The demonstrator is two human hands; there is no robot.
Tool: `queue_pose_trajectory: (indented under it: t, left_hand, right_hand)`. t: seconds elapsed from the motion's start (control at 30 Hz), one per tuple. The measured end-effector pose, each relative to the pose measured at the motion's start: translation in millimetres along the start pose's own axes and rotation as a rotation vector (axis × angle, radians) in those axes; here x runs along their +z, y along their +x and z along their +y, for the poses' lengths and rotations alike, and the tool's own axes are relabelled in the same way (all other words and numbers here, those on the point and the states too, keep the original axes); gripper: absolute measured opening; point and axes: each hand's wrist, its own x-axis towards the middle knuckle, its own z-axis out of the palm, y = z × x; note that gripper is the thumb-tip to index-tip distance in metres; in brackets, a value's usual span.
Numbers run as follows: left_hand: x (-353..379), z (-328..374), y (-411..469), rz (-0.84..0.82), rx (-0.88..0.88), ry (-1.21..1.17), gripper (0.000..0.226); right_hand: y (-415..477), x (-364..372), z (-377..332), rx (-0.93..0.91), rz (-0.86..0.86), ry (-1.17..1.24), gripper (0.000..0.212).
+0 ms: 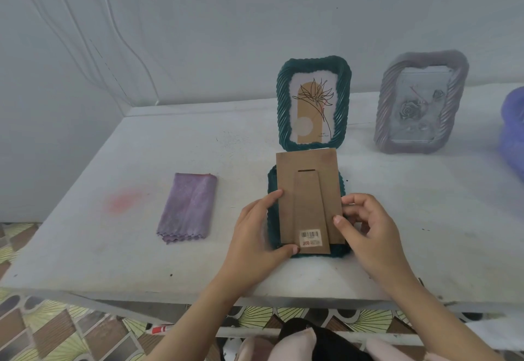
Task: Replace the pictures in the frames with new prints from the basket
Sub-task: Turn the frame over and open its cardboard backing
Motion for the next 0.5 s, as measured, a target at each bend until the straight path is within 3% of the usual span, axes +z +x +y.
queue_pose_trajectory:
  t: [0.23,0.5]
  left_hand:
    - [-2.2,0.9,2.6,-0.006,0.028,0.05,0.075]
    - [-1.3,0.3,3.4,-0.067,-0.037,0.004,0.096]
  right_hand:
    - [-0.2,-0.7,-1.7,-0.034,-0.01,-0.045,0.036]
    - [-2.6,2.8,-1.5,-0.112,0.013,-0.117,0.045]
